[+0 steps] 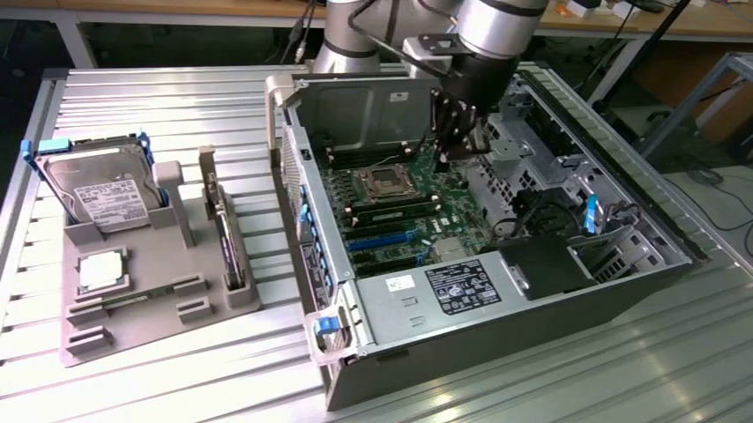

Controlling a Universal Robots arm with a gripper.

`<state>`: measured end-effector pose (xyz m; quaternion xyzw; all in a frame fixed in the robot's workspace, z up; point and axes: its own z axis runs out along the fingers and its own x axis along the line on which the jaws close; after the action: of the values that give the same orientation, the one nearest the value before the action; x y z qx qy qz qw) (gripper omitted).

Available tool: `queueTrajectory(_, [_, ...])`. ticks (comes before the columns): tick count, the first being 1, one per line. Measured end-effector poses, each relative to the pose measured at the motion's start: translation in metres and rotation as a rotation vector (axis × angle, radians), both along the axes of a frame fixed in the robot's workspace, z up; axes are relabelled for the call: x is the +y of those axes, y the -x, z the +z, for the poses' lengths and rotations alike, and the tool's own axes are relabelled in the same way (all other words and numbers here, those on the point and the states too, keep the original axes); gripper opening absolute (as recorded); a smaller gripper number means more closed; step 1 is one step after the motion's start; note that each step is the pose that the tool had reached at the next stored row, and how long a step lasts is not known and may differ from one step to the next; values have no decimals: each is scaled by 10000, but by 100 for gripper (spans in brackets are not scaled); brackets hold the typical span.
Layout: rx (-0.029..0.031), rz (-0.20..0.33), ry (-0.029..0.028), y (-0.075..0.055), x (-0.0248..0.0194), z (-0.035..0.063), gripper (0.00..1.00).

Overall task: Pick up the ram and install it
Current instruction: 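Press down the ram until it locks into place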

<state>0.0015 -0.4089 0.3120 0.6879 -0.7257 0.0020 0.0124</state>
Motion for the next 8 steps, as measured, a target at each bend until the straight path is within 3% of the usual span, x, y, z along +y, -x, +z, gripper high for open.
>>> queueTrajectory(3, [3, 0, 3, -15, 1, 250, 11])
queueTrajectory(8, [3, 1, 22, -16, 1, 267, 11])
